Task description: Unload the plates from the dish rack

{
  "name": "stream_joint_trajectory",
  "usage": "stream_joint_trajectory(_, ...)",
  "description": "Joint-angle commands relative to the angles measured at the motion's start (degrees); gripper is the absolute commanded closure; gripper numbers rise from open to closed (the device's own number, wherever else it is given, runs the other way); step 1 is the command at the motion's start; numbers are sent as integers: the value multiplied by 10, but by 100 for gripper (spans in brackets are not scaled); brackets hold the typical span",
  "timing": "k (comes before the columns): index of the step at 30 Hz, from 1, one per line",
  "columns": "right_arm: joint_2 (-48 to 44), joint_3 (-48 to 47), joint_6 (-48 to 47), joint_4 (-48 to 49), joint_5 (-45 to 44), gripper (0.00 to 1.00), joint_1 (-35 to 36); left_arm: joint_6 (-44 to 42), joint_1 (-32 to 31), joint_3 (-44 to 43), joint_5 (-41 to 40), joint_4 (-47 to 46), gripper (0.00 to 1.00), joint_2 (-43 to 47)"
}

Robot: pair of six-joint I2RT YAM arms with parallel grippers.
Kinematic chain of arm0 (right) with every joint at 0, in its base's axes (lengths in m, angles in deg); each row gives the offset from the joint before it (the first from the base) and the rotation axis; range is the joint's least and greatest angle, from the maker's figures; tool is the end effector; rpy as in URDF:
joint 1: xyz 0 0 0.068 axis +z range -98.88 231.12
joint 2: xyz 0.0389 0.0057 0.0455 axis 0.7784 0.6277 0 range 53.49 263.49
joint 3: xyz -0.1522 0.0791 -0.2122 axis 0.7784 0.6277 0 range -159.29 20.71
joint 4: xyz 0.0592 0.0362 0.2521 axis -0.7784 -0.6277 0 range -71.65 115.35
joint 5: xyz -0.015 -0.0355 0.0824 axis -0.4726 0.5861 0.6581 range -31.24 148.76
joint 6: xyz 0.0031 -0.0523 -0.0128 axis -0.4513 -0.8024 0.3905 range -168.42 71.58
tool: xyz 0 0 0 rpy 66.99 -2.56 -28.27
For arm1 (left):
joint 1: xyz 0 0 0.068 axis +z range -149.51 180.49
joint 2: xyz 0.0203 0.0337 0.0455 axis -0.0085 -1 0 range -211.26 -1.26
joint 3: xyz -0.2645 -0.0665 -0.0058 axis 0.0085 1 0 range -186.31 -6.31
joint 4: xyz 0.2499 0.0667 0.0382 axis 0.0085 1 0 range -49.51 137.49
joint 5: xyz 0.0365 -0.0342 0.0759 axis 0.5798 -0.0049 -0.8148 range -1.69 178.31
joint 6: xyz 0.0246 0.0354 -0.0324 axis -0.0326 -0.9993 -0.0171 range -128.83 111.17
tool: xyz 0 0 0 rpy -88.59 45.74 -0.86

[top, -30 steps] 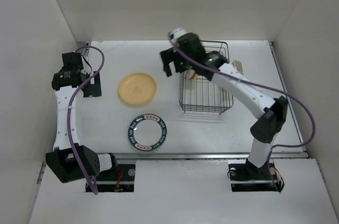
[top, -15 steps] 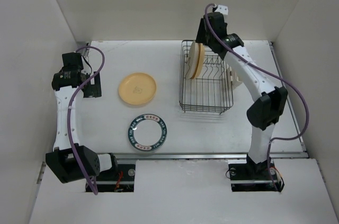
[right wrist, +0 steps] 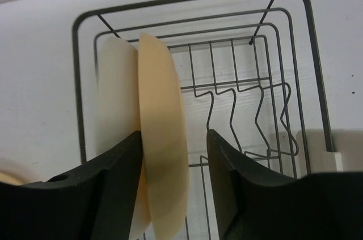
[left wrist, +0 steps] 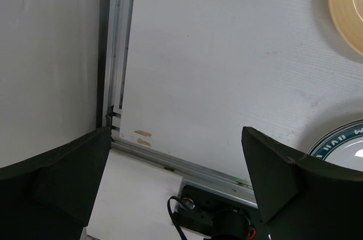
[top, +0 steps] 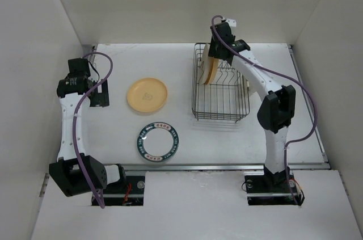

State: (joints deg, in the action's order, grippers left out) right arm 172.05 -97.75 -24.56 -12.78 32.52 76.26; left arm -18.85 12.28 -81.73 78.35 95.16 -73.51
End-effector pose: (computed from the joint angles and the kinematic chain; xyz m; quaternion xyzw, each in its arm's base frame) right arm 0.4363 0.1873 0.3394 0.0892 0.8773 -0.0096 0.4715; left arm 0.2422 0.0570 0.3530 -0.0431 0.9400 0.1426 0.3070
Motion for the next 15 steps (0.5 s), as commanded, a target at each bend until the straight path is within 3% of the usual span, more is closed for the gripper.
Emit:
stream_joint_trajectory(1, 37, -14, 10, -14, 10, 44, -4, -3, 2, 7, -12, 1, 1, 16)
stream_joint_trajectory(6, 47, -9, 15, -21, 10, 46, -4, -3, 2, 7, -12, 1, 1, 11)
stream_joint_trajectory(10, 35, -9, 15, -21, 5, 71, -4, -3, 2, 7, -12, 1, 1, 11)
stream_joint_trajectory(11, 30, -14, 10, -21, -1, 82, -4, -3, 2, 7, -12, 1, 1, 11)
stream_joint_trajectory(15, 11, -35, -14, -21, -53, 98, 14, -3, 2, 2, -12, 1, 1, 11)
